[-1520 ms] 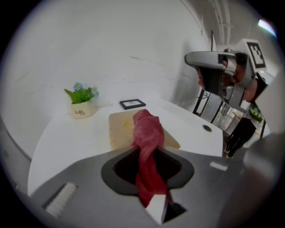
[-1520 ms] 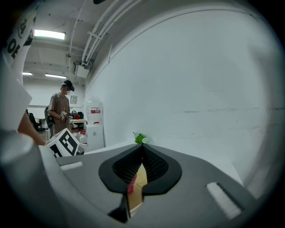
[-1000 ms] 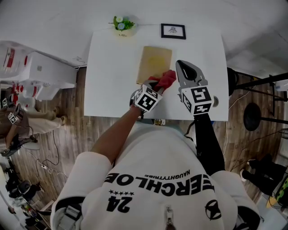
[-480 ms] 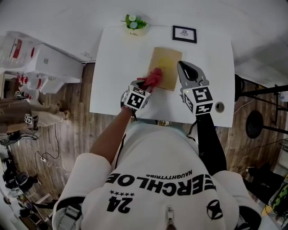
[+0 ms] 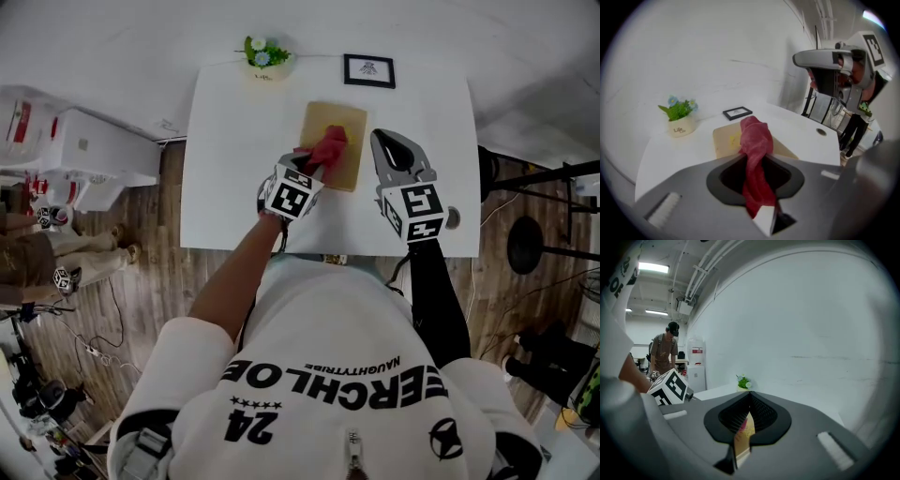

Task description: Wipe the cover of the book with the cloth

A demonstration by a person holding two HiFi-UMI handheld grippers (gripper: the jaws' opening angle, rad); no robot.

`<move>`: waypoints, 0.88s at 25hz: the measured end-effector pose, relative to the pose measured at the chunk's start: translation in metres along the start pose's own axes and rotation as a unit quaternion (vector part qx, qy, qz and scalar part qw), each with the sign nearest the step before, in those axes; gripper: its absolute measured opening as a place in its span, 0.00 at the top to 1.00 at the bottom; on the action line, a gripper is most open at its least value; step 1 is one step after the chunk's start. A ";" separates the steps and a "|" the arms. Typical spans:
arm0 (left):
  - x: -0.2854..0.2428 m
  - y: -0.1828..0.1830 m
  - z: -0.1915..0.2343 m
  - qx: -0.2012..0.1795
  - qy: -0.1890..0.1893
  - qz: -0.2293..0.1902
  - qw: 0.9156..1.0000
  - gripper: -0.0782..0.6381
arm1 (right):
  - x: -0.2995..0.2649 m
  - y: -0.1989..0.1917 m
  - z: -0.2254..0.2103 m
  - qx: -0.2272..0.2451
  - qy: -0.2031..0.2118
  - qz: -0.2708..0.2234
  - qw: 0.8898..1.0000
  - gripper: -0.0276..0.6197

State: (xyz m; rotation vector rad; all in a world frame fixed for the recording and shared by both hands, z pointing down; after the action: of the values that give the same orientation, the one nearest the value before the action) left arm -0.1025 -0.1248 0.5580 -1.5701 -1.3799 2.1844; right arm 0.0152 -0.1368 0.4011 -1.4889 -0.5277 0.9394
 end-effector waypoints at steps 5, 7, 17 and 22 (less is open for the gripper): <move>-0.037 0.027 -0.059 -0.043 -0.061 0.003 0.997 0.68 | 0.014 -0.012 -0.019 -0.003 -0.029 0.017 0.999 0.96; -0.052 0.028 -0.072 -0.057 -0.065 0.015 0.996 0.67 | 0.017 -0.015 -0.025 -0.003 -0.035 0.021 0.999 0.96; -0.055 0.006 -0.032 -0.006 -0.036 0.037 0.999 0.67 | 0.009 -0.017 -0.021 0.017 -0.020 0.026 0.999 0.96; -0.035 -0.011 0.015 0.029 0.022 0.040 0.999 0.67 | -0.002 -0.011 -0.013 0.022 -0.002 0.018 1.000 0.96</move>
State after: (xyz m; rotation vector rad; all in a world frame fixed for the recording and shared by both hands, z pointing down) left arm -0.1028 -0.1475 0.5910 -1.6702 -1.2491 2.1997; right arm 0.0270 -0.1444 0.4116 -1.4611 -0.4818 0.9755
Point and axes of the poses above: the fingertips, and each gripper's own axes: x backward along the fingers, z to its left, y out of its top, the point moved 2 cm from there along x, backward along the fingers, and after that the axes turned 1 degree about x, right-handed, at the moved point
